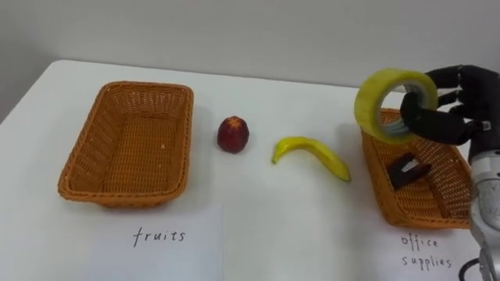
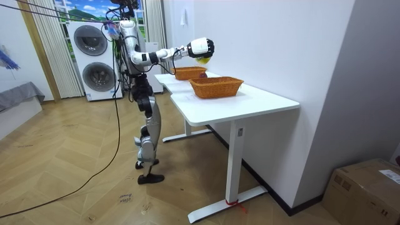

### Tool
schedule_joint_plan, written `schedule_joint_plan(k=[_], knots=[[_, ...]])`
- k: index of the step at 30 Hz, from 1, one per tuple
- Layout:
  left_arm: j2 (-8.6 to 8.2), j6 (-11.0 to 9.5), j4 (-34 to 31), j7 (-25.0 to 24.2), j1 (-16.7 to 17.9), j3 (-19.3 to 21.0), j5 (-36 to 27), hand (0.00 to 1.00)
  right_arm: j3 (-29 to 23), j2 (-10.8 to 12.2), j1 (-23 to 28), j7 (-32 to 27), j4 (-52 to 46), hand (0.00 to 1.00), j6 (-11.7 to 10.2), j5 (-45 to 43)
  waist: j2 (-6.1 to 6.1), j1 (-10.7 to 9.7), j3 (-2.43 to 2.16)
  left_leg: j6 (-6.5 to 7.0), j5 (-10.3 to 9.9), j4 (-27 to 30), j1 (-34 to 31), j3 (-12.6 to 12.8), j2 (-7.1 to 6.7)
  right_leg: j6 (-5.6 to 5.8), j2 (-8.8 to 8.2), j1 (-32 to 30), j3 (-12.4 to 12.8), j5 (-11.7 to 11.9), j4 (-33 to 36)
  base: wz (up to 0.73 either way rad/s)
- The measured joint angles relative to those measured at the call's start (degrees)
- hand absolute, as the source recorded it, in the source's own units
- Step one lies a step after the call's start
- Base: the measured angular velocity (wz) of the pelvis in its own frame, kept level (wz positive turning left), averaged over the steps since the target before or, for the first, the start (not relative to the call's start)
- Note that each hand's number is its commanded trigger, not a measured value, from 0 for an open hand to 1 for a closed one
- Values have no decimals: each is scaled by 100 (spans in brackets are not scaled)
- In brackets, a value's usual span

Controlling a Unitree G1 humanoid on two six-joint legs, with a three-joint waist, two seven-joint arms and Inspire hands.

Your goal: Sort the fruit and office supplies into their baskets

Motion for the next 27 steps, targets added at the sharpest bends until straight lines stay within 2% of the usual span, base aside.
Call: schedule_joint_plan(k=[3, 10, 18, 27], knots=[[7, 1, -20, -1, -2, 21, 4, 0, -73, -4, 118, -53, -1, 100, 0, 52, -21, -63, -17, 0, 0, 8, -10, 7, 33, 0, -7, -10, -2, 0, 6, -2], [10, 3, -24, -21, 105, 19, -1, 0, -202, -36, 278, -72, 27, 100, 6, -60, 2, -286, -7, 0, -1, -10, -9, 50, 45, 2, -3, -27, -15, 1, 7, -1], [12, 37, -29, -31, 98, 21, -16, 0, -386, -44, 381, -176, 685, 100, 32, -162, -24, -308, -24, -1, -1, -19, 10, 65, 46, 2, -4, -36, -13, 1, 6, 0], [13, 27, -36, -8, 74, 20, -23, 0, -387, -46, 382, -185, 841, 100, 32, -165, -41, -333, -17, -2, -1, -57, 36, 100, 54, 2, 2, -41, -8, 1, 3, 0]])
